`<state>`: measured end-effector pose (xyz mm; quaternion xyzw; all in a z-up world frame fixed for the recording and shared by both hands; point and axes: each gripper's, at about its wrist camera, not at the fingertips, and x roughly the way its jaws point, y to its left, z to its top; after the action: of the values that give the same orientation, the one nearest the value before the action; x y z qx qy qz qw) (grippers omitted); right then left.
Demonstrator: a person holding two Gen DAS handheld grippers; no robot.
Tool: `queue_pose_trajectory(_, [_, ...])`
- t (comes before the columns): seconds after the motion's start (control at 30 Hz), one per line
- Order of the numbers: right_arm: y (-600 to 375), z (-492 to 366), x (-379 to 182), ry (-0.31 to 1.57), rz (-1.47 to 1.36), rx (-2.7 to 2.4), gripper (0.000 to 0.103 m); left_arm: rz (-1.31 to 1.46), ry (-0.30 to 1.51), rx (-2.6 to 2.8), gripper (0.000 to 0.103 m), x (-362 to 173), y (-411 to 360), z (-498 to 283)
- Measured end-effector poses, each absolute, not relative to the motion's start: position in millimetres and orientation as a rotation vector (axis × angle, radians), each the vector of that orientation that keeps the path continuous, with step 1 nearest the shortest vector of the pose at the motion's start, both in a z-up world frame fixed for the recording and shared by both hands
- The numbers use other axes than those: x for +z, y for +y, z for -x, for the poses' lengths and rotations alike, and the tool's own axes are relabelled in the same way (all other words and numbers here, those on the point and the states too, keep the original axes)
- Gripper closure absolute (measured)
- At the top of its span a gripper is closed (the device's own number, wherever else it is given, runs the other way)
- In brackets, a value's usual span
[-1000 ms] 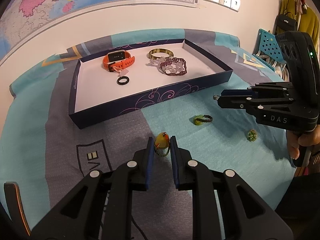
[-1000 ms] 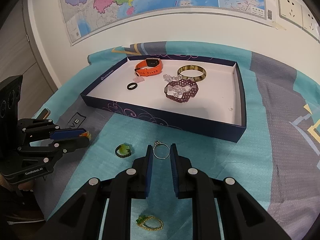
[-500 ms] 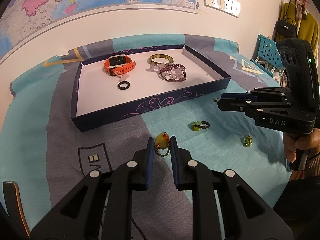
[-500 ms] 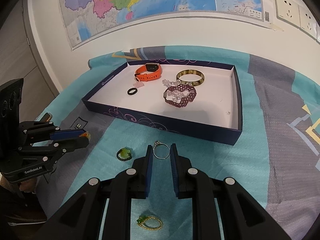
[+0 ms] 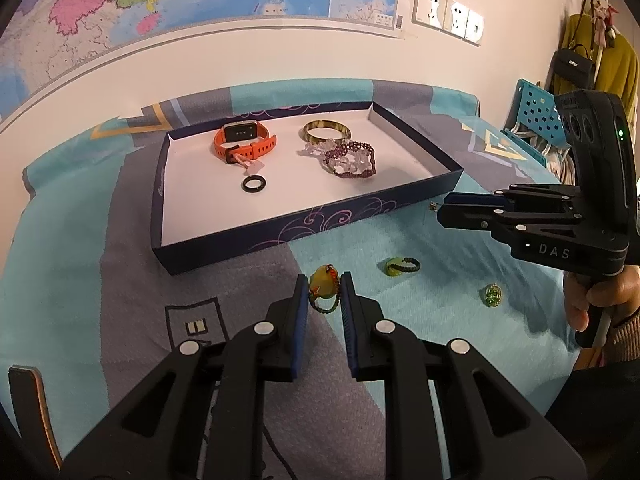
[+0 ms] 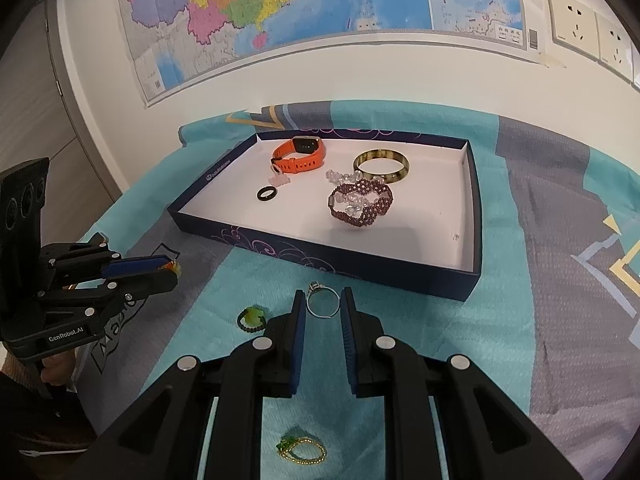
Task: Organize jewelry
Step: 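Carry the yellow pendant and silver ring into the box and open both tools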
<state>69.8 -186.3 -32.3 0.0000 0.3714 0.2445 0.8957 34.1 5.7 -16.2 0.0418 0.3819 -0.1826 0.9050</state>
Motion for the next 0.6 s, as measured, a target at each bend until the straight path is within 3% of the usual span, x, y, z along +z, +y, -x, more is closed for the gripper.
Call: queue_pose_trajectory(0.6, [-181.5,-77.3,-20.3,0.739,0.014,0.513,0.087,-0.079,0.748,-0.368,0.086,-1.3,8.3,-43.9])
